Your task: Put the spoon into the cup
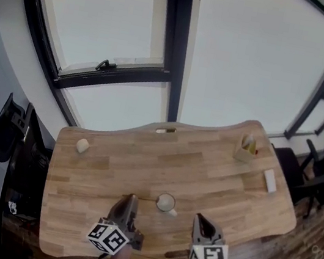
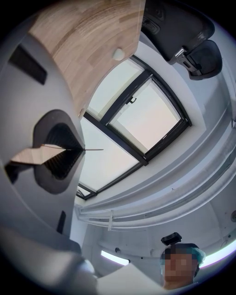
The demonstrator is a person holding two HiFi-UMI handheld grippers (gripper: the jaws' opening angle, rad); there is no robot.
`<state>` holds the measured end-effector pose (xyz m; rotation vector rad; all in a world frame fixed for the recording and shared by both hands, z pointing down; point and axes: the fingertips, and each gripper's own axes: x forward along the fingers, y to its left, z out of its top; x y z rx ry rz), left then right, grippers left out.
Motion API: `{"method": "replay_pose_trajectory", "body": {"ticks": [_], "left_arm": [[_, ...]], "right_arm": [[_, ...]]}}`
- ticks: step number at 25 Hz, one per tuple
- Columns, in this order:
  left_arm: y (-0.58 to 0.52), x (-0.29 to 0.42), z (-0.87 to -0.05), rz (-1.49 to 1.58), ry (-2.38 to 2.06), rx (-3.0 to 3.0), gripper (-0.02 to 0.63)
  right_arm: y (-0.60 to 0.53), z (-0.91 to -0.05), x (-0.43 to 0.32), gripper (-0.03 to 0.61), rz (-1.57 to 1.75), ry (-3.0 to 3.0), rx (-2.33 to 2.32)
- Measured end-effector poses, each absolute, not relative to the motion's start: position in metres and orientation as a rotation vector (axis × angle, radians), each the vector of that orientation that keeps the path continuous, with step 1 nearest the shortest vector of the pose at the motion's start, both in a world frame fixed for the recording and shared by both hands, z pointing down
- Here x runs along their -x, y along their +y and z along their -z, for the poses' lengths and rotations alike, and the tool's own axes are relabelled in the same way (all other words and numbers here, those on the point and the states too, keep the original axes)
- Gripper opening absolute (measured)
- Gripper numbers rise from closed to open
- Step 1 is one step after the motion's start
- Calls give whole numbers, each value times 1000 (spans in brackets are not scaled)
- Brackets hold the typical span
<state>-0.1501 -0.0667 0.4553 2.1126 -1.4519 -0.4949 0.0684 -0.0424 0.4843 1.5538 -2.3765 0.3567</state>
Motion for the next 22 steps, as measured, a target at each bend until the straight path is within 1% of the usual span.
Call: {"method": "replay_pose_trajectory", "body": {"ticks": [5,15,22], "left_arm": [[-73,144,-456,480,-1442,-2125,2],[-90,155,-456,451,-1484,-2124,2],[-95,155,-471,428,-1479,-2108,2]], "right_arm": [[-48,-482,-77,-3,-346,-2371,-1580],[-73,-492,-65,-3,-371,-2399,-1541],[-78,-503,-62,-3,-399,-2389,-1520]]}}
